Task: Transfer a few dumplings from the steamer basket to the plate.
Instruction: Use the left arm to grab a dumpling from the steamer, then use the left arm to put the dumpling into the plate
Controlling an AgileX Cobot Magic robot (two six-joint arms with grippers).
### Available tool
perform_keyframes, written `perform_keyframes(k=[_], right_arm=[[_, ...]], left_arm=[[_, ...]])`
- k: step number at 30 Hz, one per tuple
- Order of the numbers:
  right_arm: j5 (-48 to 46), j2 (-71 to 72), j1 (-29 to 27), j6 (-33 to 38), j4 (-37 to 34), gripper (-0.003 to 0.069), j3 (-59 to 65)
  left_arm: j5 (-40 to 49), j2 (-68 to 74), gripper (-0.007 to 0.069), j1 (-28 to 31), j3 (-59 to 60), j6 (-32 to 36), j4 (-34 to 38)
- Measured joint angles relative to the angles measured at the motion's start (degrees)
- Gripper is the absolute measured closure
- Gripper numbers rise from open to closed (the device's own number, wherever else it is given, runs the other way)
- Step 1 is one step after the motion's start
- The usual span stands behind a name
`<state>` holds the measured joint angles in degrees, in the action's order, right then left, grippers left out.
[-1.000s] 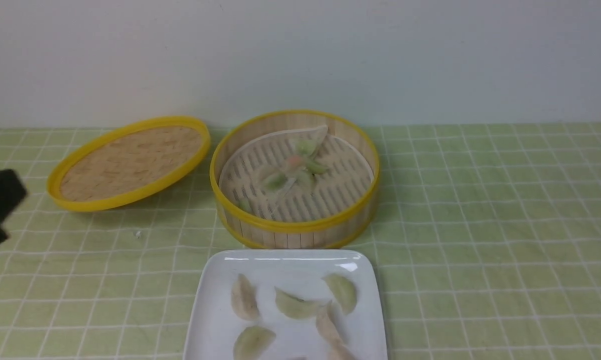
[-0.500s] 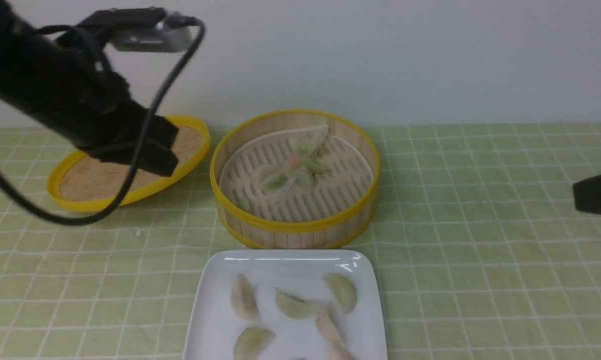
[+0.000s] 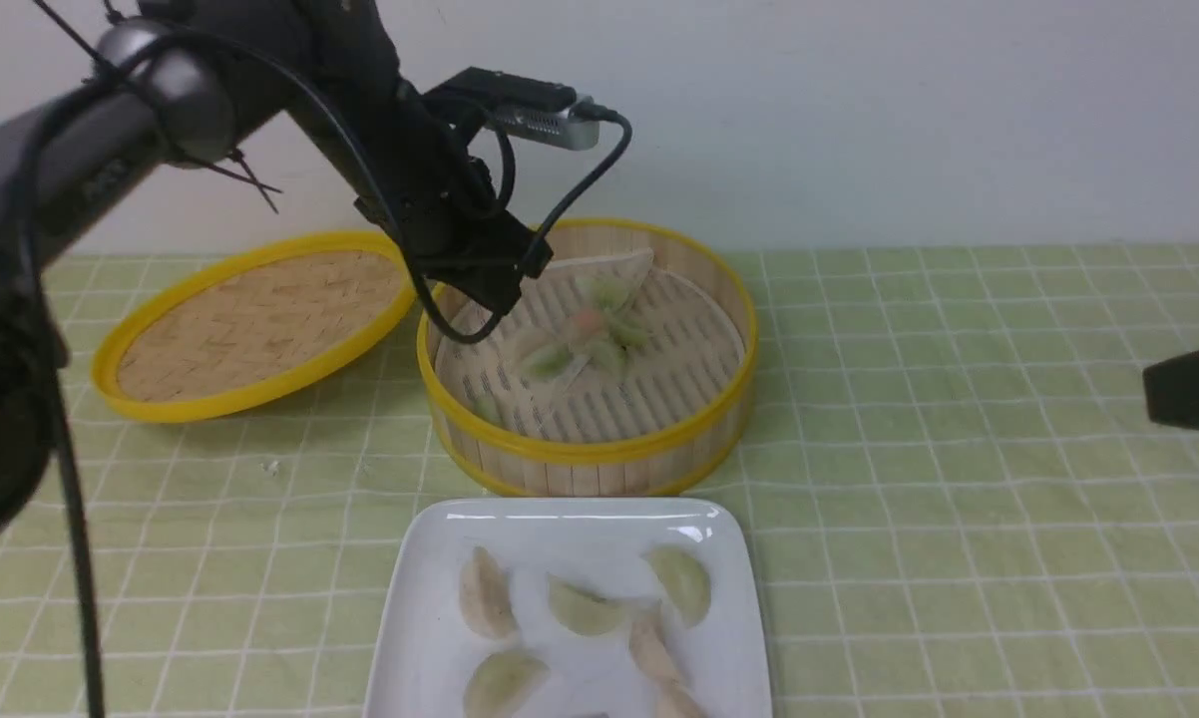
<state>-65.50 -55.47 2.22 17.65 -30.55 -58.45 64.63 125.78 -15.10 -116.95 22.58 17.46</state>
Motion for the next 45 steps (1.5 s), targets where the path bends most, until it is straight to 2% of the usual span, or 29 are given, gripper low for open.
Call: perform_keyframes(k=[4, 5, 7, 9, 11, 15, 19, 22, 23, 24, 25, 32, 36, 38, 42, 45], right_arm=[[-0.3, 0.0, 0.0, -0.1, -0.1, 0.0673, 0.0], [-0.3, 0.0, 0.0, -0.4, -0.1, 0.0673, 0.0], [-0.4, 0.0, 0.0, -0.8, -0.1, 0.0673, 0.0], [-0.5, 0.0, 0.0, -1.2, -0.1, 0.0673, 0.0], [-0.5, 0.0, 0.0, -1.3, -0.1, 0.0673, 0.0], [-0.5, 0.0, 0.0, -1.3, -0.1, 0.0673, 0.0], [-0.6, 0.0, 0.0, -1.3, -0.2, 0.0673, 0.0], [-0.6, 0.0, 0.0, -1.3, -0.2, 0.0673, 0.0], [-0.6, 0.0, 0.0, -1.3, -0.2, 0.0673, 0.0], [-0.6, 0.0, 0.0, -1.3, -0.2, 0.0673, 0.0], [-0.6, 0.0, 0.0, -1.3, -0.2, 0.0673, 0.0], [-1.3, 0.0, 0.0, -1.3, -0.2, 0.0673, 0.0], [-1.5, 0.0, 0.0, -1.3, -0.2, 0.0673, 0.0], [-1.6, 0.0, 0.0, -1.3, -0.2, 0.0673, 0.0], [-2.3, 0.0, 0.0, -1.3, -0.2, 0.0673, 0.0], [-3.2, 0.0, 0.0, -1.3, -0.2, 0.0673, 0.0]], left_arm=[[-2.1, 5.2, 0.0543, 0.0, -4.7, 0.0, -2.4], [-3.4, 8.0, 0.0487, 0.0, -6.4, 0.0, -3.9], [-4.2, 9.1, 0.0452, 0.0, -6.8, 0.0, -4.4], [-5.8, 11.1, 0.0347, 0.0, -7.1, 0.0, -4.9], [-6.6, 12.2, 0.0287, 0.0, -7.2, 0.0, -4.8], [-7.5, 13.8, 0.0237, -0.1, -7.3, 0.0, -4.9], [-8.2, 14.9, 0.0242, -0.3, -7.7, 0.0, -4.8], [-8.2, 14.9, 0.0298, -0.5, -7.7, 0.0, -5.1], [-8.1, 14.9, 0.0333, -0.6, -7.7, 0.0, -5.1], [-7.8, 14.9, 0.0412, -0.6, -8.0, 0.0, -5.3], [-6.8, 14.9, 0.0442, -0.8, -8.4, 0.0, -5.5], [3.9, 13.1, 0.0439, -1.3, -14.8, -0.5, -7.0], [5.6, 8.5, 0.0439, -1.3, -19.3, -1.7, -7.1], [6.0, 3.5, 0.0439, -1.3, -19.6, -5.0, -6.6], [6.0, -3.4, 0.0439, -1.7, -15.7, -8.9, -4.7], [6.0, -11.4, 0.0439, -3.5, -4.9, -10.1, -4.1]])
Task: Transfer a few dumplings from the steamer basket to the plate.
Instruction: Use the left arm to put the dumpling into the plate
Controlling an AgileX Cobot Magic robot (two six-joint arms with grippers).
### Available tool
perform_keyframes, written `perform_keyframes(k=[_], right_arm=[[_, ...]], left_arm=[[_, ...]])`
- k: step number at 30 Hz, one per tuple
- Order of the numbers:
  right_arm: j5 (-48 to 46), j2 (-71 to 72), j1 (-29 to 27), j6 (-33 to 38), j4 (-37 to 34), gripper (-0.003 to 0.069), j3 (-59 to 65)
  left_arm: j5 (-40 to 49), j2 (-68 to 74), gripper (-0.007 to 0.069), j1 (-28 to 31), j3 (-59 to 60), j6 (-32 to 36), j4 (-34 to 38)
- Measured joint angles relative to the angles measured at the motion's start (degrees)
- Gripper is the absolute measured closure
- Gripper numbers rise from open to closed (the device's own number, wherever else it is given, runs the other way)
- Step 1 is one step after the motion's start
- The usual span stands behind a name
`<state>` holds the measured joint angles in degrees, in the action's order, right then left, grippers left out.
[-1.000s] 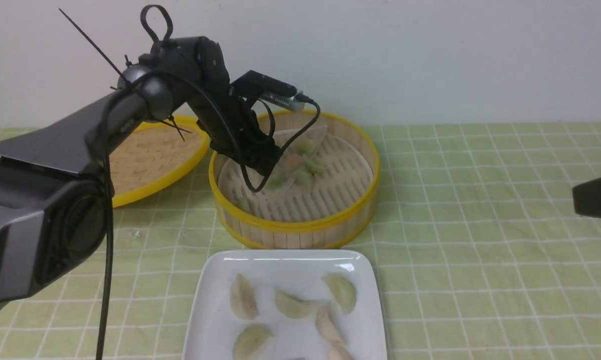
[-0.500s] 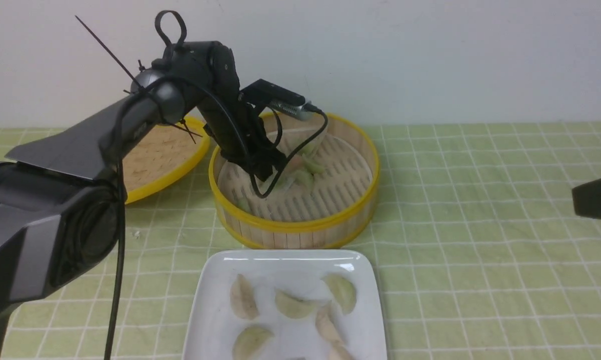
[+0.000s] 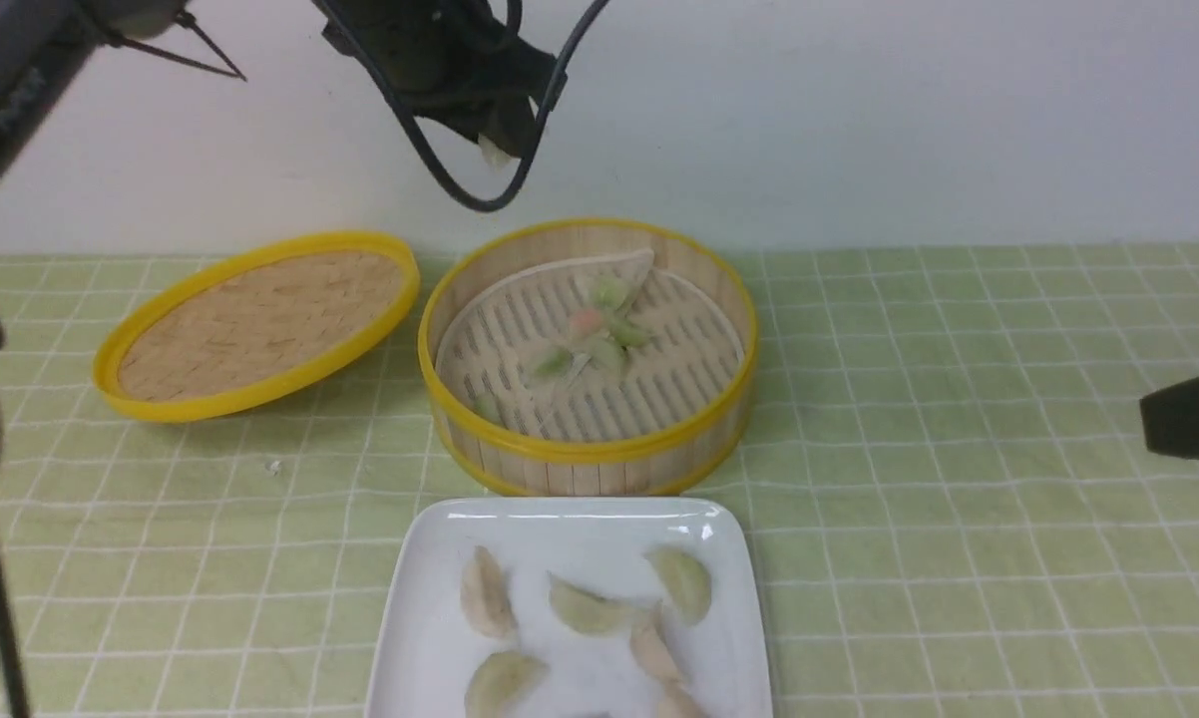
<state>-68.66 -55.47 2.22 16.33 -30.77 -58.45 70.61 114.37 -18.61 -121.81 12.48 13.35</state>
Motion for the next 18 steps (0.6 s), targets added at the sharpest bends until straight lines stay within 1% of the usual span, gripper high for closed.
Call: perform_keyframes(k=[4, 5, 6, 9, 12, 18], right_arm=[[-0.8, 0.0, 0.0, 0.0, 0.0, 0.0673, 0.0], [-0.9, 0.0, 0.0, 0.0, 0.0, 0.0673, 0.0], [-1.1, 0.0, 0.0, 0.0, 0.0, 0.0673, 0.0], [-1.2, 0.0, 0.0, 0.0, -0.1, 0.0673, 0.0], [-1.2, 0.0, 0.0, 0.0, -0.1, 0.0673, 0.0], [-1.3, 0.0, 0.0, 0.0, -0.1, 0.0673, 0.0]], left_arm=[[0.1, -8.1, 0.0439, -4.5, 17.4, -0.3, 0.2], [0.1, -8.9, 0.0439, -5.2, 18.9, -0.3, 0.2], [0.1, -9.3, 0.0439, -7.0, 24.7, 0.0, 0.2], [-0.3, -8.5, 0.0439, -9.5, 31.4, 0.8, 0.2], [-2.3, -6.0, 0.0439, -10.7, 35.0, 1.4, -0.5], [-10.5, -1.4, 0.0439, -10.7, 35.2, 1.6, -2.0]])
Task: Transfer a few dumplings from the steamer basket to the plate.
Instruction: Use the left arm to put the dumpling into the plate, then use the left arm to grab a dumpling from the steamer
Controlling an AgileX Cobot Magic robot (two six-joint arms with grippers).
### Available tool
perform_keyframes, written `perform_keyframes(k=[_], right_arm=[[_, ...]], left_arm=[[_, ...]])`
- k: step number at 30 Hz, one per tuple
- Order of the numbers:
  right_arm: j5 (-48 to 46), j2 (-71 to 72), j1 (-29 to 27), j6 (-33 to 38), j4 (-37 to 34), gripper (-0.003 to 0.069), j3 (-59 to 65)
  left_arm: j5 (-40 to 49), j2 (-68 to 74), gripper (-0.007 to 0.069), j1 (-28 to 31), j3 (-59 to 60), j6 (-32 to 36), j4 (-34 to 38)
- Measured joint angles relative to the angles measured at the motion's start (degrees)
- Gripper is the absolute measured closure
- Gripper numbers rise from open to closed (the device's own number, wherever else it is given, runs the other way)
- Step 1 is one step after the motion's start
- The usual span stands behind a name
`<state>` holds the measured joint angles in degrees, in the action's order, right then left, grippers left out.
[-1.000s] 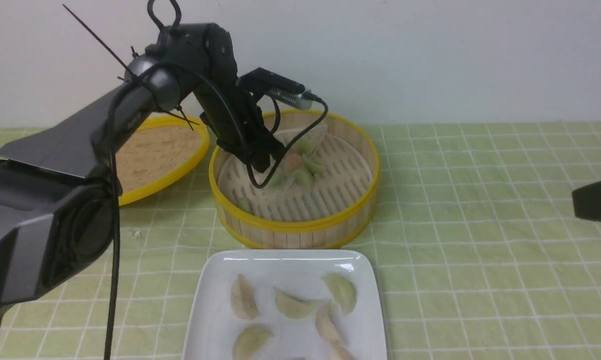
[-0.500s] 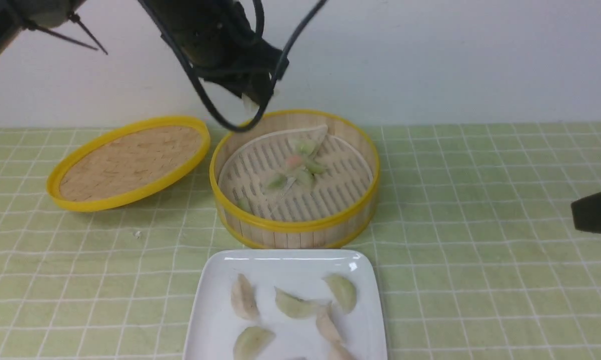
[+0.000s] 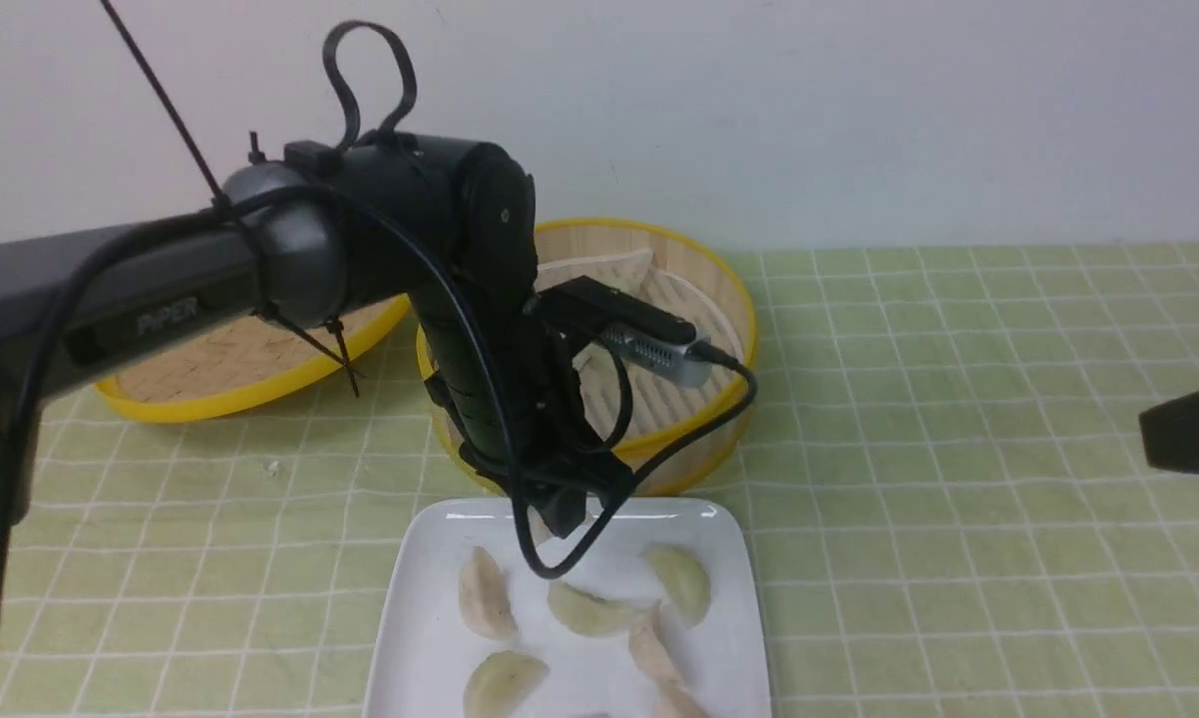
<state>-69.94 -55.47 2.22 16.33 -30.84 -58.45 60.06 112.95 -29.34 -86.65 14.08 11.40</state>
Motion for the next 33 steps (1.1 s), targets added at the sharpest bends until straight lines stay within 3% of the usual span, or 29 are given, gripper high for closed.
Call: perform_keyframes(k=[3, 7, 10, 13, 16, 21, 26, 30, 33], right_arm=[[-0.4, 0.0, 0.0, 0.0, 0.0, 0.0673, 0.0], [-0.7, 0.0, 0.0, 0.0, 0.0, 0.0673, 0.0], [-0.8, 0.0, 0.0, 0.0, 0.0, 0.0673, 0.0], [-0.8, 0.0, 0.0, 0.0, 0.0, 0.0673, 0.0], [-0.8, 0.0, 0.0, 0.0, 0.0, 0.0673, 0.0], [-0.8, 0.0, 0.0, 0.0, 0.0, 0.0673, 0.0], [-0.9, 0.0, 0.0, 0.0, 0.0, 0.0673, 0.0], [-0.9, 0.0, 0.0, 0.0, 0.0, 0.0673, 0.0], [-0.9, 0.0, 0.0, 0.0, 0.0, 0.0673, 0.0]], left_arm=[[-1.3, 1.2, 0.0436, 0.0, 0.0, 0.5, 0.1], [-2.9, 1.6, 0.0371, 0.0, 0.0, 2.4, 0.2], [-3.5, 1.6, 0.0267, 0.0, 0.0, 3.5, 1.2], [-3.5, 1.6, 0.0235, 0.0, -0.4, 3.5, 1.2], [-3.5, 1.7, 0.0253, 0.3, -3.4, 0.4, -1.0], [-6.0, 2.0, 0.0393, 3.6, -12.4, -8.8, -7.0], [-7.1, 5.3, 0.0500, 7.4, -21.3, -11.0, -8.8], [-8.0, 9.5, 0.0477, 7.8, -24.9, -8.8, -9.0], [-8.9, 13.6, 0.0397, 7.7, -26.2, -7.3, -9.0]])
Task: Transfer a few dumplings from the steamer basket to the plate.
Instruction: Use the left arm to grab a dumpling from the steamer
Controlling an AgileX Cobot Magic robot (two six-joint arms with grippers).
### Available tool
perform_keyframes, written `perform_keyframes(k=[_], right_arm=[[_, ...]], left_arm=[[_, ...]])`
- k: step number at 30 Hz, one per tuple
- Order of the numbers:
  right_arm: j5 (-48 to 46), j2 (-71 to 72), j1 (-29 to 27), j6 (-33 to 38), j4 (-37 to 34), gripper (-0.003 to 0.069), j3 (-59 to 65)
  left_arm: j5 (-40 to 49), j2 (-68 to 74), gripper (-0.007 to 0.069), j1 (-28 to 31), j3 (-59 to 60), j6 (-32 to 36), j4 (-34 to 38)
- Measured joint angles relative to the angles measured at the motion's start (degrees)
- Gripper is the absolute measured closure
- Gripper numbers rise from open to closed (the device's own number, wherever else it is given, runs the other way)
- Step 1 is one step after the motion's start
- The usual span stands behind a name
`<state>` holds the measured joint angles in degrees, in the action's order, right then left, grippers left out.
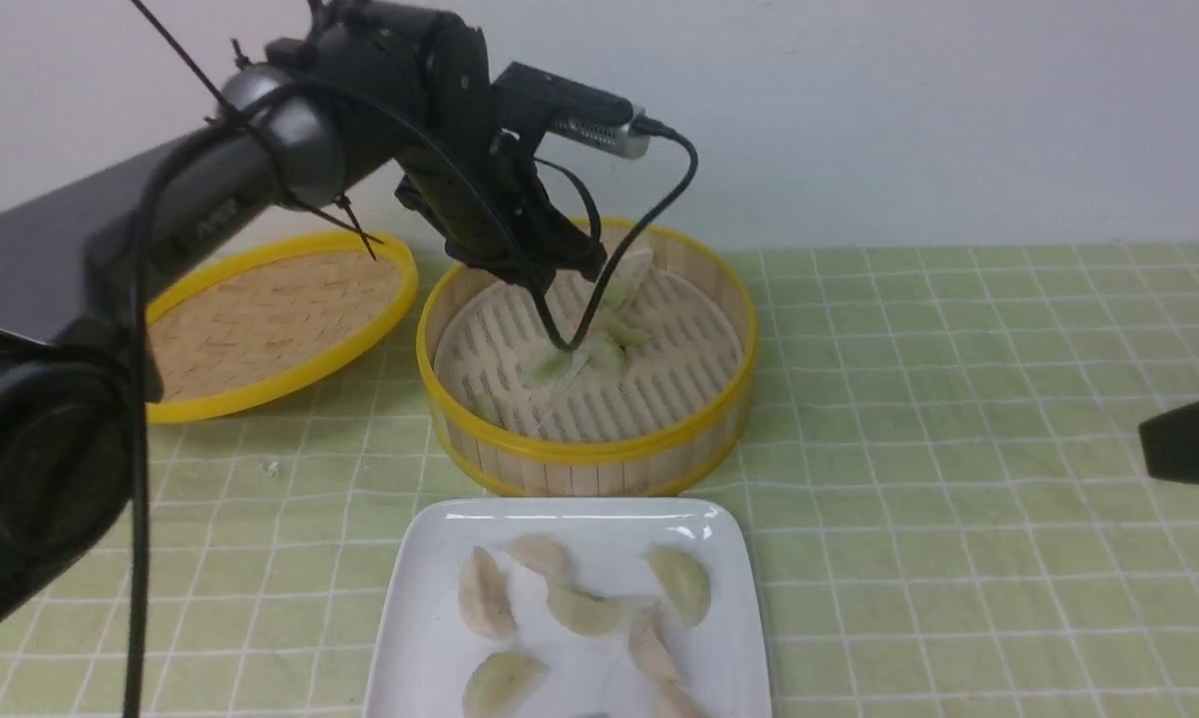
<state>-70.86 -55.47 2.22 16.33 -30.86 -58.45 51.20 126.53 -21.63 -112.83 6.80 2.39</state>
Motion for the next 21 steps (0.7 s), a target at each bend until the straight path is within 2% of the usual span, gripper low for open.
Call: perform_keyframes(k=[5, 9, 12, 14, 15, 16, 21], right_arm=[[0.0, 0.0, 0.0, 0.0, 0.0, 0.0673, 0.0], [0.0, 0.0, 0.0, 0.0, 0.0, 0.0673, 0.0], [0.0, 0.0, 0.0, 0.0, 0.0, 0.0673, 0.0], [0.0, 0.0, 0.0, 0.0, 0.0, 0.0673, 0.0], [0.0, 0.0, 0.0, 0.0, 0.0, 0.0673, 0.0], [-0.1, 0.0, 0.0, 0.0, 0.2, 0.0673, 0.0], [-0.3, 0.0, 0.0, 0.0, 0.4, 0.0673, 0.0]], left_arm=[[-1.4, 5.3, 0.0252, 0.0, -0.2, 0.5, 0.1], [-2.3, 7.6, 0.0228, 0.0, -0.3, 0.5, 0.0], [-2.4, 8.1, 0.0279, 0.0, -0.4, 0.5, 0.2], [-2.0, 8.1, 0.0387, 0.0, -0.6, 0.5, 0.2], [-1.9, 8.1, 0.0399, 0.0, -0.7, 0.5, 0.2], [-0.6, 8.1, 0.0472, 0.0, -1.7, 0.5, 0.1], [6.7, 6.1, 0.0462, 0.0, -6.3, 0.5, 0.0]])
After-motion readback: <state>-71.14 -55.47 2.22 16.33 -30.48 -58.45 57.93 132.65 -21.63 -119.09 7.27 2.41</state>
